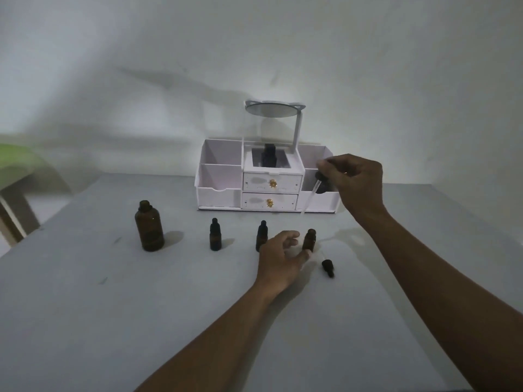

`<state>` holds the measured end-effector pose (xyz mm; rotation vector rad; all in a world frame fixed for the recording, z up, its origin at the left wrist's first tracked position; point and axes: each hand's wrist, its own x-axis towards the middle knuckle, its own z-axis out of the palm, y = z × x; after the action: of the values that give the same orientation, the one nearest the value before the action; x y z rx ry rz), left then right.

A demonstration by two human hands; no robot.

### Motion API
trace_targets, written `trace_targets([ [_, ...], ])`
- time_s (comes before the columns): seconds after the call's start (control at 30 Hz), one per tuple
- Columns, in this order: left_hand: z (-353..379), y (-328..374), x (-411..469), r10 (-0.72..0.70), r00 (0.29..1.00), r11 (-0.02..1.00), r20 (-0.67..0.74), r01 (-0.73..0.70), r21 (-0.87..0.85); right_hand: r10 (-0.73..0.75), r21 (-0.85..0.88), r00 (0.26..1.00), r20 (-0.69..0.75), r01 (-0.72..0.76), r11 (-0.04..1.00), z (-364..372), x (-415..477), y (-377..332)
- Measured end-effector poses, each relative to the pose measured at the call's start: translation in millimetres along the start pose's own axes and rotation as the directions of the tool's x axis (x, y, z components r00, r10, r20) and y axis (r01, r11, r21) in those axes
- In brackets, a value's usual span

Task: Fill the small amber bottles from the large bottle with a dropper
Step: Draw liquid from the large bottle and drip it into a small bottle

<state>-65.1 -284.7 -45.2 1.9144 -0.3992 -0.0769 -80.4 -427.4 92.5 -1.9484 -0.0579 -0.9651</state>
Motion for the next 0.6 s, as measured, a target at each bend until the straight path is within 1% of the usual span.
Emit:
trace_targets([
  [0.1,-34.4,-8.7,-20.8,-0.032,0.999,0.999,0.006,0.032,-0.022,0.005,0.073,1.0,0.016,-0.006,0.997,24.6,0.7,-10.4],
  [0.2,-79.4,-23.5,-38.0,-0.083,0.996,0.996,-0.046,0.082,-0.019,-0.032,0.122,0.998,0.05,0.025,0.992,61.2,-7.1,-25.8],
  [0.3,-127.0,-38.2,-54.5,-0.134,0.981,0.991,-0.138,0.135,-0.005,-0.084,0.143,0.99,0.111,0.067,0.987,104.1,-18.1,-41.5],
  [0.4,-167.2,-50.1,-66.8,-0.183,0.955,0.983,-0.232,0.169,-0.078,-0.108,0.191,0.981,0.16,0.077,0.979,146.4,-26.4,-59.8],
  [0.47,-188.1,-58.5,-67.0,-0.216,0.928,0.975,-0.303,0.187,-0.124,-0.087,0.226,0.982,0.167,0.047,0.973,170.1,-28.2,-67.7],
  [0.6,-220.3,-74.1,-60.0,-0.186,0.846,0.982,-0.499,0.139,-0.129,-0.048,0.264,0.983,0.179,0.0,0.964,207.6,-24.7,-78.6],
])
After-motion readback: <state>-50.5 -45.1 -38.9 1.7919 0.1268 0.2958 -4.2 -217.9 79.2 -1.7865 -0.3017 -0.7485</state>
